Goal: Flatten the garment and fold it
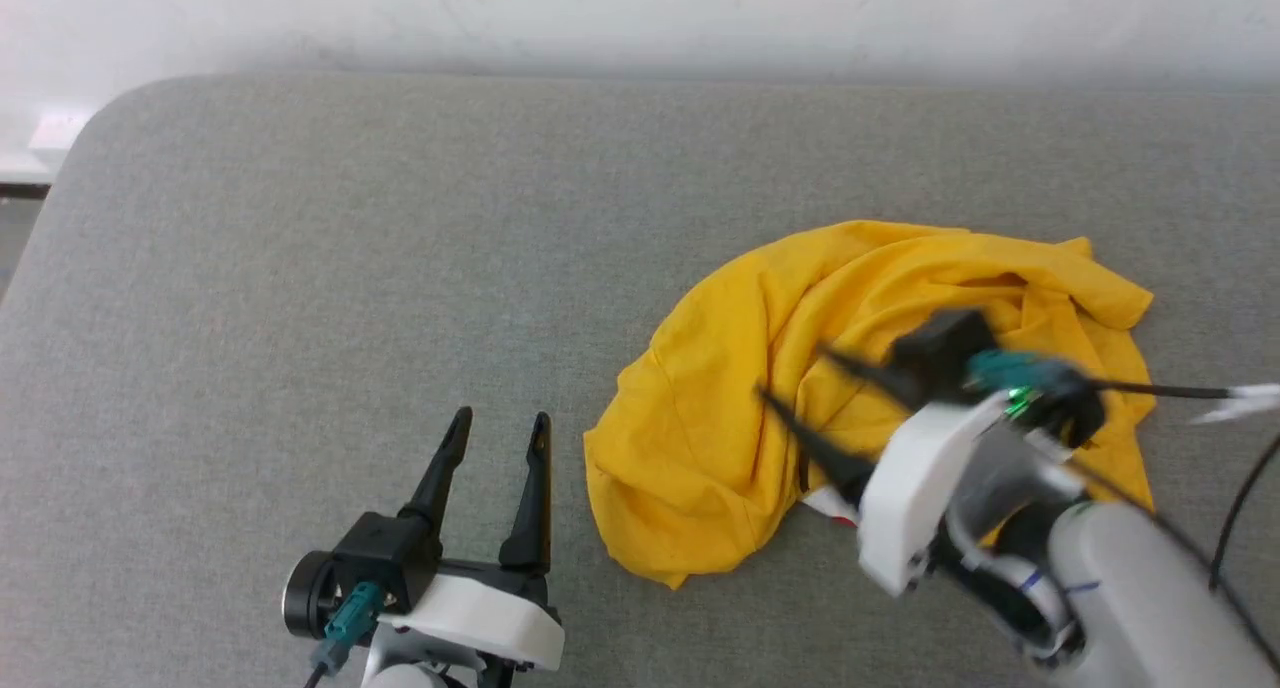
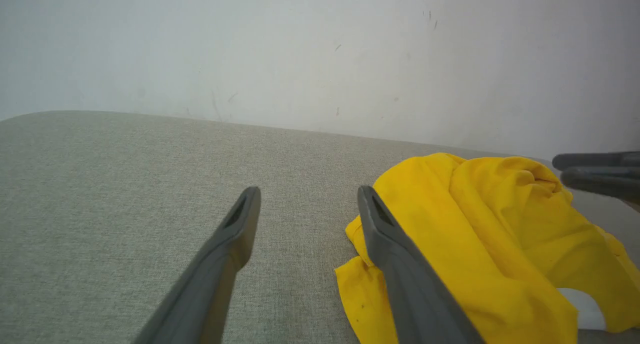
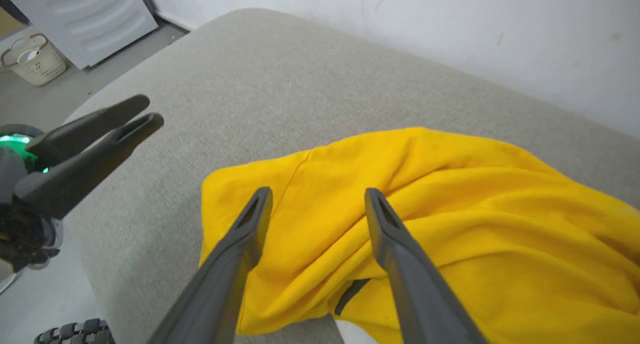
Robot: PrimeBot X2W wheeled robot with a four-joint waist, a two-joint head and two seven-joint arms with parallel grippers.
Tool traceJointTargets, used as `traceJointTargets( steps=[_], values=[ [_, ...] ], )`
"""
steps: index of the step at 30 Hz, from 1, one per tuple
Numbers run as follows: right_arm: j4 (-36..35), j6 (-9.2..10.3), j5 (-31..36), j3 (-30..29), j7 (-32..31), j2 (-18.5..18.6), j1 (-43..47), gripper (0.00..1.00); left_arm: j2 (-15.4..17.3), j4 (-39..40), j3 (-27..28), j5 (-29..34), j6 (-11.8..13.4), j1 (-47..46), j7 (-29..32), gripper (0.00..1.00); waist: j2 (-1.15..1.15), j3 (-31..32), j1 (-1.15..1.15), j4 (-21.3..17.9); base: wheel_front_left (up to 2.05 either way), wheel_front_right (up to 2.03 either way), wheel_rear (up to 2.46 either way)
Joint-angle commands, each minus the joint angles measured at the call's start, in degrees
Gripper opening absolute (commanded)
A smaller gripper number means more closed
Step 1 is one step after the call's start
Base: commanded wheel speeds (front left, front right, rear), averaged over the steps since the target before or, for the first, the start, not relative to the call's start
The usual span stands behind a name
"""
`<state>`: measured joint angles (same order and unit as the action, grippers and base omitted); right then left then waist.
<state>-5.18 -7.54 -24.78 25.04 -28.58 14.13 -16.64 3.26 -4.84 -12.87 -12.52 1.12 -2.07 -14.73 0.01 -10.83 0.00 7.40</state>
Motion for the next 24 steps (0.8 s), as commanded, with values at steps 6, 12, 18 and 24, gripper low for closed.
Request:
traceJointTargets(
  steps=[6, 12, 18, 24],
  values=[
    [-2.2, 0.05, 9.7, -16.8, 11.3, -5.4, 2.8, 1.0, 0.5, 0.3, 0.5, 0.7, -0.1, 1.9, -0.3, 1.0, -0.01, 2.4, 0.0, -1.8, 0.0, 0.0, 0.0],
    [-4.7, 0.05, 19.4, -36.2, 22.8, -10.5, 11.4, 1.0, 1.3, 2.0, 1.5, 0.8, 0.2, 3.3, -0.3, 1.0, -0.01, 2.5, 0.0, -2.6, 0.0, 0.0, 0.0],
    [-1.1, 0.05, 16.0, -45.2, 28.5, -11.2, 19.8, 1.0, 1.3, 4.0, 3.1, 0.7, 1.1, 6.2, -0.3, 1.0, -0.01, 2.6, 0.0, -4.4, 0.0, 0.0, 0.0],
    [2.3, 0.05, 12.7, -46.0, 31.8, -11.2, 21.1, 1.0, 1.2, 6.2, 4.0, 0.2, 2.0, 6.0, -0.3, 1.0, -0.01, 2.3, 0.0, -6.7, 0.0, 0.0, 0.0]
  ],
)
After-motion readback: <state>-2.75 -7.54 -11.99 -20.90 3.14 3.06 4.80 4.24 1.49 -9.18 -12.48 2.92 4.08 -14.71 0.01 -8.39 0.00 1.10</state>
